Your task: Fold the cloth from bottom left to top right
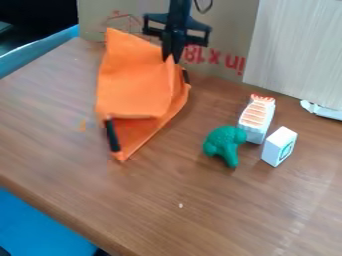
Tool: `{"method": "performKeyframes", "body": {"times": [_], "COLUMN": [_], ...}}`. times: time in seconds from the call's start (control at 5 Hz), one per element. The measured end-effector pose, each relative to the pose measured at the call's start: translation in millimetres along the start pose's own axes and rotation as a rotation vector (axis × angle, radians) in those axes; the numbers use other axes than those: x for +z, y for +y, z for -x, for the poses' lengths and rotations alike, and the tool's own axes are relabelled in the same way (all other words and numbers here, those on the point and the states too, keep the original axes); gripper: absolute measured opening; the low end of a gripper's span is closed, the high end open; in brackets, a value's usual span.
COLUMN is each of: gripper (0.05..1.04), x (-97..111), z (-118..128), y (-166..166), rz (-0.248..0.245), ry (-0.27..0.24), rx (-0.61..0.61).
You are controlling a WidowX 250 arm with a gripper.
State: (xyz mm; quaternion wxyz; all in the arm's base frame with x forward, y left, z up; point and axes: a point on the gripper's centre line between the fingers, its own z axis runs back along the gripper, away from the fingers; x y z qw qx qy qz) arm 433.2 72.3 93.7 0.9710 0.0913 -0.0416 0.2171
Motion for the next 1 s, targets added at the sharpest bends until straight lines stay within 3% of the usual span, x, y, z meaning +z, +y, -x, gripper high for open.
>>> {"method": "performKeyframes", "body": {"times": [0.2,0.4,0.6,0.8,1.0], "gripper": [0.266,0.544,0.843,1.008,1.005], "x": [-5.5,-7.4,-11.6,13.9,30.1], "z": [-2.7,-3.1,4.2,5.7,8.1], "y": [1.1,-1.3,-6.6,-4.2,13.6], "rz": [-0.026,-0.018,0.016,0.091,0.12], "ry": [0.005,0.002,0.034,-0.003,-0.045], "rx": [0.01,-0.01,-0.036,-0.07,-0.107]}}
